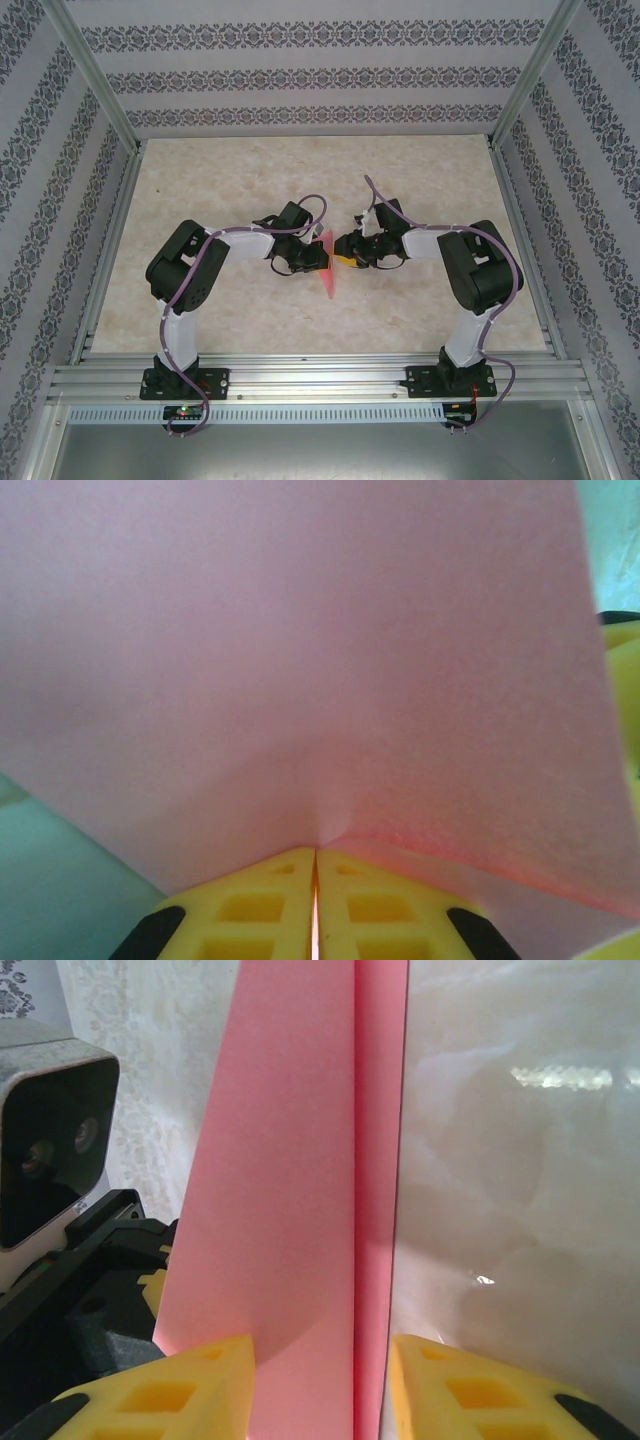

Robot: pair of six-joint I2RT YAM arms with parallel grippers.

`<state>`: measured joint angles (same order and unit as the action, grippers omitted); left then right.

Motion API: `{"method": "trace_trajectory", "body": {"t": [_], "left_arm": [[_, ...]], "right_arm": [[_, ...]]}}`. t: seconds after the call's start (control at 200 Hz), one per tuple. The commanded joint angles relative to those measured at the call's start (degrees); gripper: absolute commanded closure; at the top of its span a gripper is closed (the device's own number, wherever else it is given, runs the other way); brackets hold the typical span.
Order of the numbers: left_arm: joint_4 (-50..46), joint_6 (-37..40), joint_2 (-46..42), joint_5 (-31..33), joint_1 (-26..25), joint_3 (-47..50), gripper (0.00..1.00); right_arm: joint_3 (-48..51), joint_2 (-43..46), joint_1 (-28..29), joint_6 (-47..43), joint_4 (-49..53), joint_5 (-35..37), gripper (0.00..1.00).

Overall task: Fold a paper plane with a square sheet of paper (fold left side to right side)
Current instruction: Fold the wing for the fifth time at the center of the table.

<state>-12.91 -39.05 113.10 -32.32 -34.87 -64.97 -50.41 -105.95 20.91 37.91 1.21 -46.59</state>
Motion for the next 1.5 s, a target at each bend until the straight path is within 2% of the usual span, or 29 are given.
{"method": "trace_trajectory", "body": {"t": [0.0,0.295,0.919,1.144,1.304,1.494], "left_arm": [[1.1,1.5,0.2,0.9,0.7,0.4,0.90],[2.1,1.0,-1.2,1.9,0.7,1.8,0.95],[1.1,1.0,-7.3,2.4,2.6,2.4,0.91],[1.5,-1.5,-12.7,1.6,6.5,4.1,0.78],[4.9,-4.2,-12.1,-1.8,7.3,3.6,0.64],[8.5,-6.5,-8.8,-5.0,7.3,2.5,0.62]], "right_arm": [[-2.0,-1.8,1.3,-0.1,-1.2,-1.0,0.59],[-3.0,-3.2,1.5,-2.5,3.3,0.9,0.59],[-3.7,-4.6,1.5,-3.3,4.0,1.2,0.60],[-3.7,-4.7,1.6,-3.3,4.1,1.3,0.59],[-4.1,-4.9,1.7,-3.8,4.6,1.4,0.59],[-4.1,-4.8,1.8,-4.1,5.1,1.6,0.59]]}}
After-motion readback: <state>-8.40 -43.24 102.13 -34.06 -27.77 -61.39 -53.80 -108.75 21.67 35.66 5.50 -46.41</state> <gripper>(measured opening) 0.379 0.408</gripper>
